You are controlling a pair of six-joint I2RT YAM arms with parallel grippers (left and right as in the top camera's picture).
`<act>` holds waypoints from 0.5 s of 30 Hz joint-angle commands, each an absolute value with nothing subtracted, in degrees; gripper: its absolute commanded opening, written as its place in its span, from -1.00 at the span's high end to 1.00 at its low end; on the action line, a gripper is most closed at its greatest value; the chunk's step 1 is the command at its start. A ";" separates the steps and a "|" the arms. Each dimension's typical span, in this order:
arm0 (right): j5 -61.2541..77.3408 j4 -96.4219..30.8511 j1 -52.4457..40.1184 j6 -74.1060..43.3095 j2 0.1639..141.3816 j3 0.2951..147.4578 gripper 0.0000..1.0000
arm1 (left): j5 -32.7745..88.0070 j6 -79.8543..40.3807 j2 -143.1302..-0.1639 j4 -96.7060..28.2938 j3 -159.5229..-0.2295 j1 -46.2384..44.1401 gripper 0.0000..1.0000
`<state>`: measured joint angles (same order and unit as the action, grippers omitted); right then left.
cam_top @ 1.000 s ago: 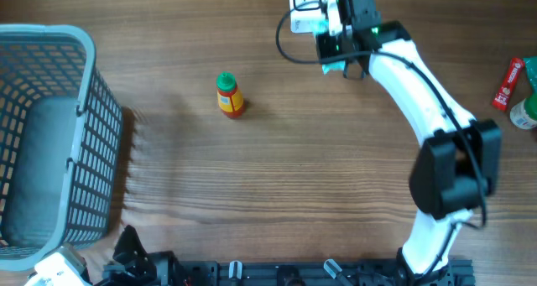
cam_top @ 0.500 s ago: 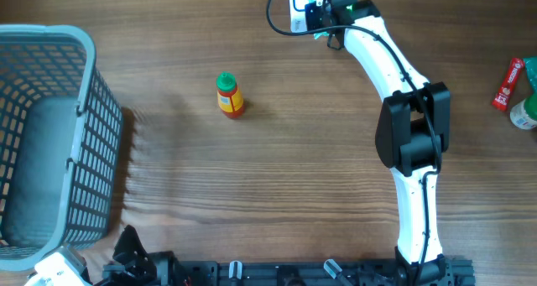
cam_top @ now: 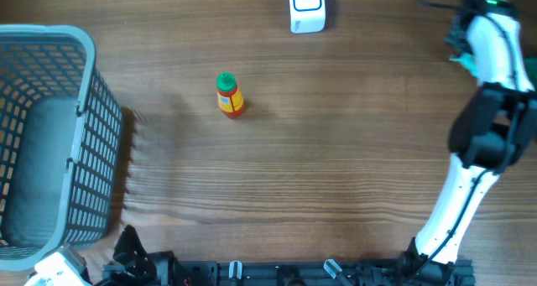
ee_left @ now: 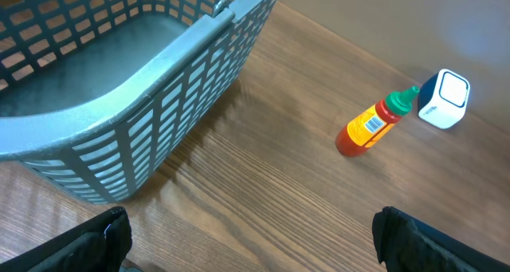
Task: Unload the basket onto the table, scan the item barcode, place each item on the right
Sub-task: 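Carry the wet-wipe pack to the right edge and release it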
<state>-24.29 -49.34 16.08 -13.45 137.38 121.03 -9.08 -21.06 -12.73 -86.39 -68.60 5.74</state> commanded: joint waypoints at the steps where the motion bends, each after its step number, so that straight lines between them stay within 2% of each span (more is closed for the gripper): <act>1: -18.92 -49.34 23.27 -13.96 137.51 122.17 0.91 | -9.02 -20.12 -12.36 -86.21 -68.69 6.13 -1.00; 4: -13.69 -49.80 28.53 -15.35 137.51 122.13 0.91 | -9.02 -20.12 -12.36 -86.21 -68.69 6.13 -1.00; 5: -13.67 -49.80 29.08 -15.68 137.51 122.13 0.81 | -9.02 -20.12 -12.36 -86.21 -68.69 6.13 -1.00; 6: -13.65 -49.80 29.67 -16.53 137.45 122.17 0.19 | -9.02 -20.12 -12.36 -86.21 -68.69 6.13 -1.00; 7: -13.65 -49.98 29.69 -16.53 137.25 122.26 -0.24 | -9.02 -20.12 -12.36 -86.21 -68.69 6.13 -1.00; 8: -13.61 -50.22 29.52 -16.51 136.88 122.30 -0.49 | -9.02 -20.12 -12.36 -86.21 -68.69 6.13 -1.00; 9: -13.19 -50.24 28.91 -16.51 135.70 122.30 -0.99 | -9.02 -20.12 -12.36 -86.21 -68.69 6.13 -1.00; 12: -11.77 -50.00 26.59 -16.51 130.54 122.30 -0.98 | -9.02 -20.12 -12.36 -86.21 -68.69 6.13 -1.00; 15: -4.16 -50.11 22.52 -16.53 124.31 122.30 -0.99 | -9.02 -20.12 -12.36 -86.21 -68.69 6.13 -1.00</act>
<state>-11.40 -50.22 26.37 -15.84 133.12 121.01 -9.08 -21.04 -12.73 -86.41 -68.60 5.74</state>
